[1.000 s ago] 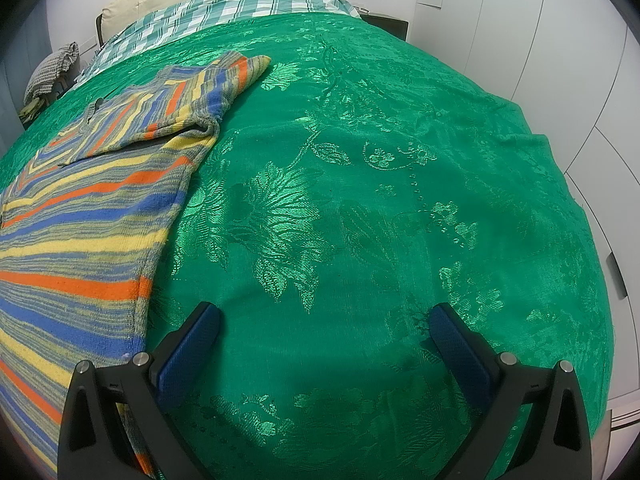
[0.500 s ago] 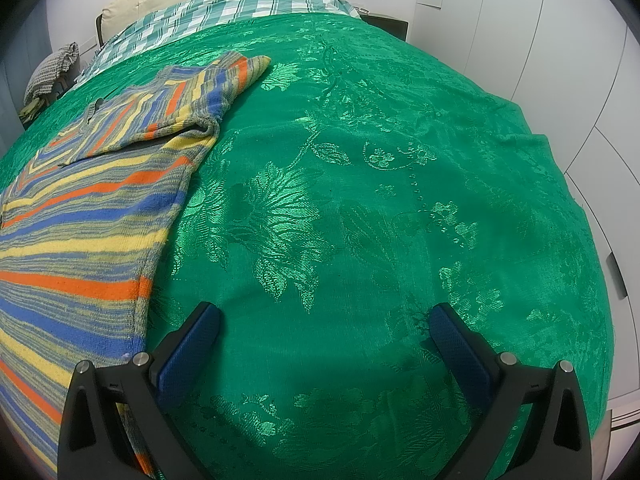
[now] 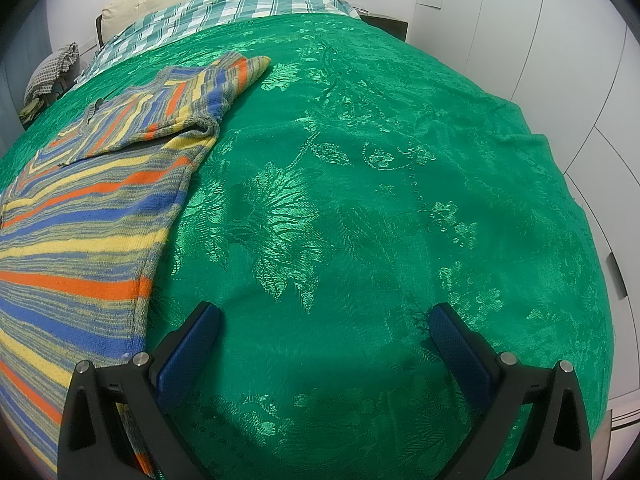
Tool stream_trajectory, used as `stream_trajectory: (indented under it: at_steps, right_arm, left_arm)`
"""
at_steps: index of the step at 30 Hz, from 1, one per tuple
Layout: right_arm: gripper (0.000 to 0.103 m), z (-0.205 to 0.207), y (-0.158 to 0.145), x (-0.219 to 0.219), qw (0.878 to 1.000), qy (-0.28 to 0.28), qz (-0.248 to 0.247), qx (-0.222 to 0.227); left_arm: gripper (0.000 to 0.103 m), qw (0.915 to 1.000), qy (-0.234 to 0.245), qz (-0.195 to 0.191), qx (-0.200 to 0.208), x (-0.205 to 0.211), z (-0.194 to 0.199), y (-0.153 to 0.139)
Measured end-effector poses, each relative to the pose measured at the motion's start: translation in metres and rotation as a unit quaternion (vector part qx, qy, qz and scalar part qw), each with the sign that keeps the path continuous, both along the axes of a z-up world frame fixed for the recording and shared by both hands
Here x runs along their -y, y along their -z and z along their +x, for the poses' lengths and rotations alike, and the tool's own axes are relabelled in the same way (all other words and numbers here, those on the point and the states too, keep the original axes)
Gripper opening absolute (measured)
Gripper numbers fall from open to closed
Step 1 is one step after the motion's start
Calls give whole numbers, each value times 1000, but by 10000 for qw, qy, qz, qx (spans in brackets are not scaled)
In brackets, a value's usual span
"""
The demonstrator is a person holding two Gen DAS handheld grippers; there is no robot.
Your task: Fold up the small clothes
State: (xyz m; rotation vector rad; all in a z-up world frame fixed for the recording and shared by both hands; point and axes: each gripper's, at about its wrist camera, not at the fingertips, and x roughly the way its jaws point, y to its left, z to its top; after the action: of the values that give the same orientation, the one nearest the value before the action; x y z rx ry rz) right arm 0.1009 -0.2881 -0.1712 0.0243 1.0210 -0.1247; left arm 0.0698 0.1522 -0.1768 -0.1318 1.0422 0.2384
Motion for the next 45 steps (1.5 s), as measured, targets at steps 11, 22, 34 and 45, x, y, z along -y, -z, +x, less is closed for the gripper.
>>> stream_trajectory:
  at_steps: [11, 22, 34, 45]
  right_arm:
    - [103, 0, 0, 0, 10000, 3, -4, 3]
    - [103, 0, 0, -1, 10000, 4, -7, 5]
    - [103, 0, 0, -1, 10000, 6, -10, 7]
    - [103, 5, -12, 0, 9999, -85, -13, -68]
  left_arm:
    - [103, 10000, -1, 3, -2, 0, 0, 0]
    - [103, 10000, -3, 6, -4, 1, -1, 0]
    - [103, 10000, -8, 10, -5, 1, -1, 1]
    - [103, 10000, -11, -42, -13, 2, -1, -1]
